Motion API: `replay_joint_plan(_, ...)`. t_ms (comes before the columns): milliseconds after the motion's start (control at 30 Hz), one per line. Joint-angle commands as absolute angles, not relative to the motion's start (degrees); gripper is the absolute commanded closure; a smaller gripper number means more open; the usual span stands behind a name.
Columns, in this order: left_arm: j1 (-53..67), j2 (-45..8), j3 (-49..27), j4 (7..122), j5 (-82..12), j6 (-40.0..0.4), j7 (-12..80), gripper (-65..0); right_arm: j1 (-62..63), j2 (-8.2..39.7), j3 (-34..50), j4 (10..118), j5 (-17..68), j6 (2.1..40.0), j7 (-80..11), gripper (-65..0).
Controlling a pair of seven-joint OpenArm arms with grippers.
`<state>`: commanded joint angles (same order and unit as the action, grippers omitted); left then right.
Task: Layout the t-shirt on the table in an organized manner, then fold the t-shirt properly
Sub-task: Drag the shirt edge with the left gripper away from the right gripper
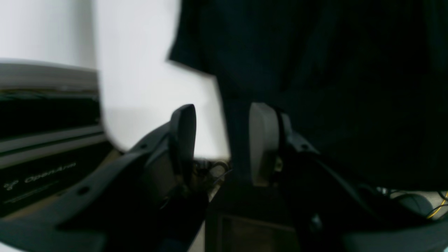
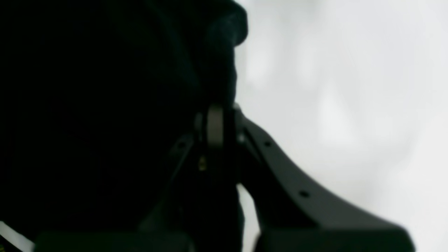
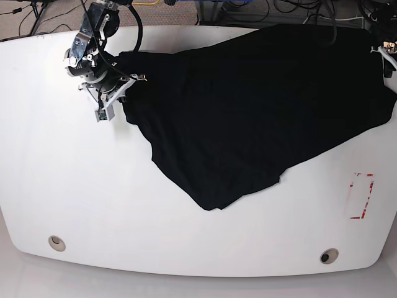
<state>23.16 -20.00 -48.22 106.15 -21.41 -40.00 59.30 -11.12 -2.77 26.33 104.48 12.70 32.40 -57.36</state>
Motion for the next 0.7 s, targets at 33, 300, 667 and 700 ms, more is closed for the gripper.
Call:
replay_joint_plan(33,22.73,-20.0,-47.6,105.36,-21.05,-40.0,59.21,-24.3,-11.03,-2.77,26.33,104.48,12.7,32.4,-57.36,-2.4)
replay_joint_plan(300,16.84,-20.44,-48.13,96.4,-20.09,-40.0,58.95,-32.9,-11.03,-2.42,22.81,104.48,12.35,32.31,-57.36,-2.4)
replay_joint_plan(667,9.63,-22.11,-54.2,85.41,-20.09,-40.0,58.86,-54.6,-11.03,-2.68,22.64,104.4,12.35,32.31,-57.36,-2.4)
replay_joint_plan(700,9.01,-22.2,-54.2,84.26,-20.09,-40.0,58.77,-54.2,-11.03,-2.68,22.64,104.4,12.35,32.31,-57.36,-2.4)
